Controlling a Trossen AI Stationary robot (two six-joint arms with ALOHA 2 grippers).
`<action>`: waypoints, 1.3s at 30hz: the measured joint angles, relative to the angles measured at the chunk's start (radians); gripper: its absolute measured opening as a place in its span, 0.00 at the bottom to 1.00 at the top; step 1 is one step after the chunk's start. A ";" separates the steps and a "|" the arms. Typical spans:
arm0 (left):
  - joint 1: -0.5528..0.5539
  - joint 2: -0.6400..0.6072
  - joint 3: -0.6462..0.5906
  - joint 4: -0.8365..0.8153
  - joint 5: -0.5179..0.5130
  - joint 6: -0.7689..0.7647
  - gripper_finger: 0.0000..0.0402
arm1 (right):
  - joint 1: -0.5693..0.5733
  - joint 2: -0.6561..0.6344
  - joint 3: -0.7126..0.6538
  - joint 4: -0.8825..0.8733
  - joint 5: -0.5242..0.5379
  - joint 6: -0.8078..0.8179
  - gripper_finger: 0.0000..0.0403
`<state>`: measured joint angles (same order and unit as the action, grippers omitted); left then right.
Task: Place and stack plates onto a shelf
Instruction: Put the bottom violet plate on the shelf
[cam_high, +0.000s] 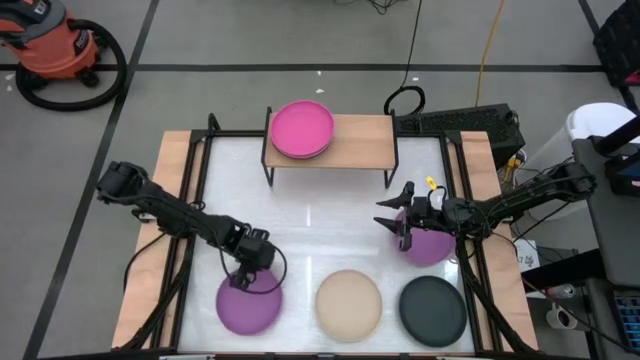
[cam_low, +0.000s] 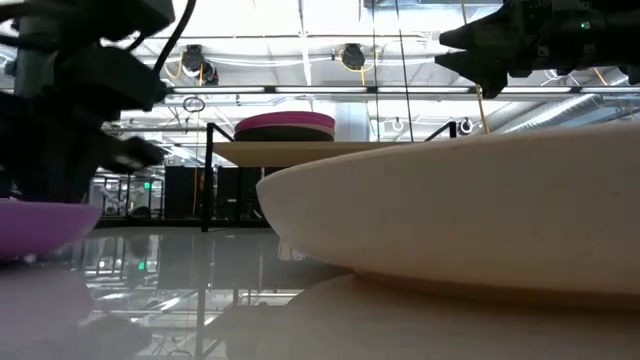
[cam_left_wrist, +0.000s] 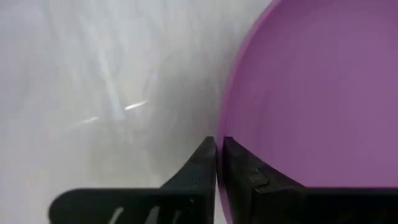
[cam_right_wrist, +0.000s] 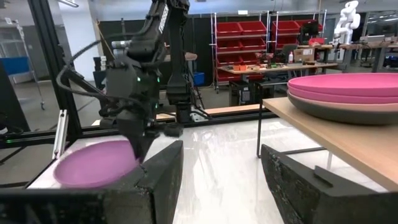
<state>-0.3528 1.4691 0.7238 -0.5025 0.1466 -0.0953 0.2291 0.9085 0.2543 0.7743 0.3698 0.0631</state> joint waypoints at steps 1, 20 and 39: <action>0.002 -0.005 0.027 -0.048 -0.031 0.002 0.03 | 0.000 0.000 0.000 0.001 0.000 0.000 0.49; 0.284 -0.011 0.783 -0.196 -0.522 0.454 0.03 | 0.002 -0.020 0.001 0.053 -0.008 -0.010 0.49; 0.820 0.366 1.208 0.000 -0.074 0.188 0.03 | 0.003 -0.143 0.001 0.113 -0.088 -0.108 0.49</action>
<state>0.4672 1.8356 1.9314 -0.5025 0.0722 0.0927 0.2321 0.7654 0.2550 0.8871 0.2819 -0.0445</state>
